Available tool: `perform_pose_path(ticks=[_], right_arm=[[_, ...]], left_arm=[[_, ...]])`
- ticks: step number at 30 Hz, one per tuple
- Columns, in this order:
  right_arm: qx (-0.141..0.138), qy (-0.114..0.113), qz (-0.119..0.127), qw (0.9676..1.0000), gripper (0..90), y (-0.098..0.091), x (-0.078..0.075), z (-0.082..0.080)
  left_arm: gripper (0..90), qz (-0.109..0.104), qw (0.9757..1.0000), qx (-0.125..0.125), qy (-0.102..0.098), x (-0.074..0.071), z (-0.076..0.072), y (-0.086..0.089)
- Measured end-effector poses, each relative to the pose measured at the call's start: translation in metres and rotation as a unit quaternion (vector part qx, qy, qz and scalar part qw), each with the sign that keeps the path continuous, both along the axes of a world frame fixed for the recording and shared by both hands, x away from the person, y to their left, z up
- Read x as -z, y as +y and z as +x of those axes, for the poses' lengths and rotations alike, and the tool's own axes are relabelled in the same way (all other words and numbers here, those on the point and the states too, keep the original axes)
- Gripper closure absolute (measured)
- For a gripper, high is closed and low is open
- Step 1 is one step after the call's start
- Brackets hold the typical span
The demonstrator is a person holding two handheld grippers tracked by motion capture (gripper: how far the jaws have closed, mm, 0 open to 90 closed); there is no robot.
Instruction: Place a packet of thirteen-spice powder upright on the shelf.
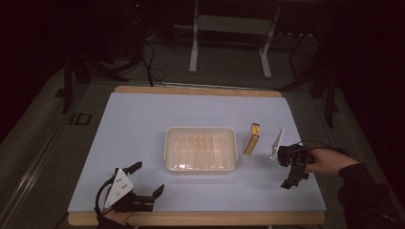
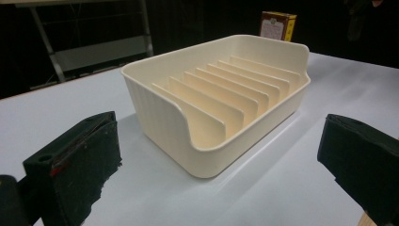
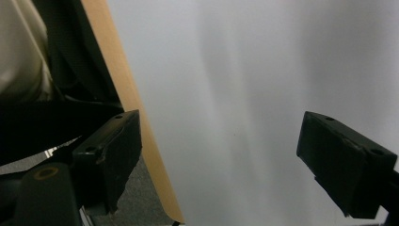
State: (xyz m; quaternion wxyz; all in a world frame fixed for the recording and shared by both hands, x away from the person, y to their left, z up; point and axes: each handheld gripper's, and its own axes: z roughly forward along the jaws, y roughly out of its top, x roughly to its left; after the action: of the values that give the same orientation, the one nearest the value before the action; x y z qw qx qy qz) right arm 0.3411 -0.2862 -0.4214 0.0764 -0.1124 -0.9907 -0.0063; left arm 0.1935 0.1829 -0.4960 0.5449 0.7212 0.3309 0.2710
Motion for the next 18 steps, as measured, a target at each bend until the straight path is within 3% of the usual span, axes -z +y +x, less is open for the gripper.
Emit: perform_pose_path(ticks=[12,18], right_arm=[[-0.053,0.011,0.008,0.9985,14.3,0.022,-0.005,0.000],[-0.064,0.011,0.013,0.9978,14.3,0.034,-0.007,0.003]], left_arm=[[0.0,-0.001,1.0000,0.000,0.000,0.000,0.000,0.001],[0.0,-0.001,1.0000,0.002,0.002,0.000,0.000,0.001]])
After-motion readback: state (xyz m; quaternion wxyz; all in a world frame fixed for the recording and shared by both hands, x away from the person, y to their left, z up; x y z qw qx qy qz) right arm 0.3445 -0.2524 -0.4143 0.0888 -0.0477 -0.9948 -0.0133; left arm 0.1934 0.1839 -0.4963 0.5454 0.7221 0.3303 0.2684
